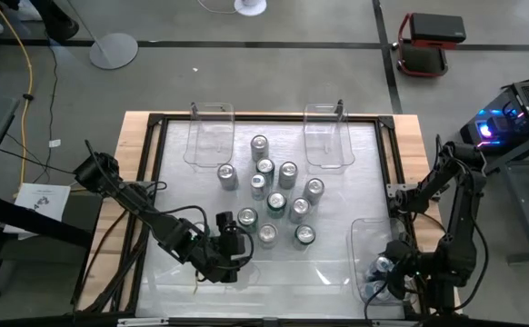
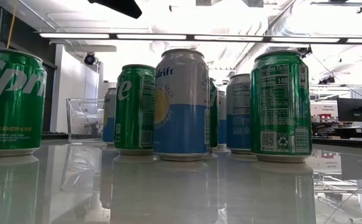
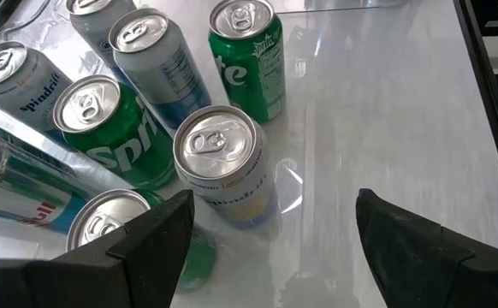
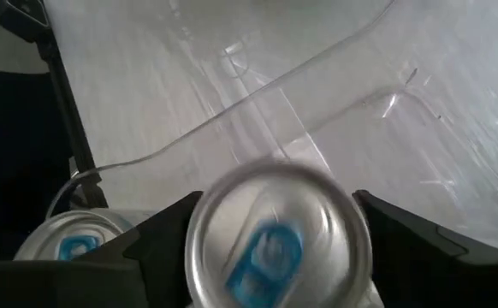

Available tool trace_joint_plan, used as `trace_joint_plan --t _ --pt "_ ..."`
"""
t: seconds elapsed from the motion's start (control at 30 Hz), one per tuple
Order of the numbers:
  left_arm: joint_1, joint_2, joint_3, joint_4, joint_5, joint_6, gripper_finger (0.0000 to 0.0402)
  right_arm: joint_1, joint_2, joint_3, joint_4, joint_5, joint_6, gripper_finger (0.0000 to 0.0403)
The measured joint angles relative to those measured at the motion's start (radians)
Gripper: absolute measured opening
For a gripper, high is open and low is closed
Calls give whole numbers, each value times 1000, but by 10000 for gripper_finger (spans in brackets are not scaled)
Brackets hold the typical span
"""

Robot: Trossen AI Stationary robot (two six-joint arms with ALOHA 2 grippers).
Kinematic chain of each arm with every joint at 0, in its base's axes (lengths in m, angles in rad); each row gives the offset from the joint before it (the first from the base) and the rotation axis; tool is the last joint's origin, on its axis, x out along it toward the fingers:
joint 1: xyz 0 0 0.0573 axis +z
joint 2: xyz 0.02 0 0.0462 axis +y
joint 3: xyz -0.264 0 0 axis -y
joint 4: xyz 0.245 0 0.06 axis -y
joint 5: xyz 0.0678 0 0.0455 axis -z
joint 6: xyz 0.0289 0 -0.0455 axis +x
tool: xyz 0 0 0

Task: Sort soda cans
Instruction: Put the blue soda can into the bottom right transparent bin

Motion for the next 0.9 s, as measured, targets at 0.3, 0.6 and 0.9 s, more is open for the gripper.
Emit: trace_joint_plan --t 0.3,0.6,0.9 --pt "0 0 0 0 0 1 303 -1 -11 14 -9 -17 -3 303" --pt "1 0 0 0 0 1 303 -33 -77 104 -111 8 -8 303" --pt "1 0 0 -6 -62 37 303 -218 -81 133 -102 186 -242 303"
